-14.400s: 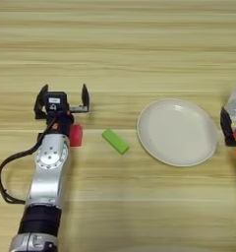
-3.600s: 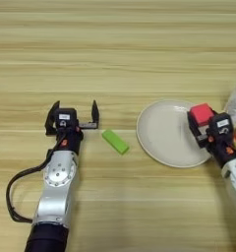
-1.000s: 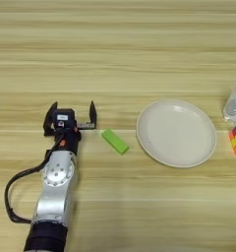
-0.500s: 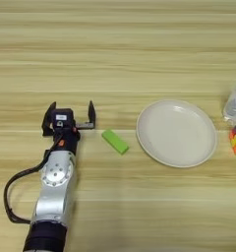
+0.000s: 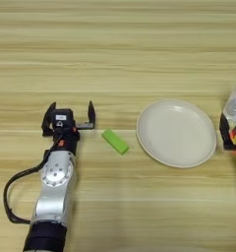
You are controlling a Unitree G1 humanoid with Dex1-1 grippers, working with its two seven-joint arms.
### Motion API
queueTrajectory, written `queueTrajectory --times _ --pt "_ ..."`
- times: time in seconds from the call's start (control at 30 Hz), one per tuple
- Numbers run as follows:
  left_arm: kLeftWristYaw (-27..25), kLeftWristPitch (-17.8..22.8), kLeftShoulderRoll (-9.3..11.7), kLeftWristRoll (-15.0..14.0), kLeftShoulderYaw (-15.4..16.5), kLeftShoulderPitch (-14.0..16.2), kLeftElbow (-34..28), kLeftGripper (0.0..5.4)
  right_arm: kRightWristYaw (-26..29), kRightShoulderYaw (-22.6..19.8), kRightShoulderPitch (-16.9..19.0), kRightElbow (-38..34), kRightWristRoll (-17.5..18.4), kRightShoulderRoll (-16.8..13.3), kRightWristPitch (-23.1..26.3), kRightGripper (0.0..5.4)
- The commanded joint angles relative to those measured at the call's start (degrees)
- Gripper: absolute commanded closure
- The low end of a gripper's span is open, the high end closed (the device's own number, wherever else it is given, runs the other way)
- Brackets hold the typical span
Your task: Move the objects on the table
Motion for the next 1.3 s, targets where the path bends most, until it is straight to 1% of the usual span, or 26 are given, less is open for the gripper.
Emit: queueTrajectory --times 0.03,0.33,0.63,0.83,1.1,1.3 --pt "-0.3 -0.1 0.4 0.0 0.1 -0.3 0.0 0.00 0.0 -1.2 0.7 -0.2 0.1 -0.5 0.4 0.02" --pt "-0.5 0.0 0.4 0.0 0.2 -0.4 0.1 0.00 -0.1 -2.5 0.5 1.6 -0.4 -0.7 0.0 0.02" --pt "-0.5 0.0 0.4 0.0 0.1 -0.7 0.3 0.00 0.6 -2.3 -1.3 8.1 -0.2 -0.6 -1.1 0.02" --pt "-0.6 0.0 0.4 0.0 0.1 -1.0 0.5 0.00 0.2 -3.0 -2.3 11.1 -0.2 -1.0 -1.9 0.02" --pt "-0.7 -0.1 0.4 0.0 0.1 -1.1 0.8 0.00 0.5 -3.4 -2.7 12.0 0.0 -0.8 -2.6 0.02" --pt "-0.5 -0.1 0.3 0.1 0.0 -1.0 0.8 0.00 0.9 -3.3 -2.7 12.2 0.1 -0.8 -2.7 0.64"
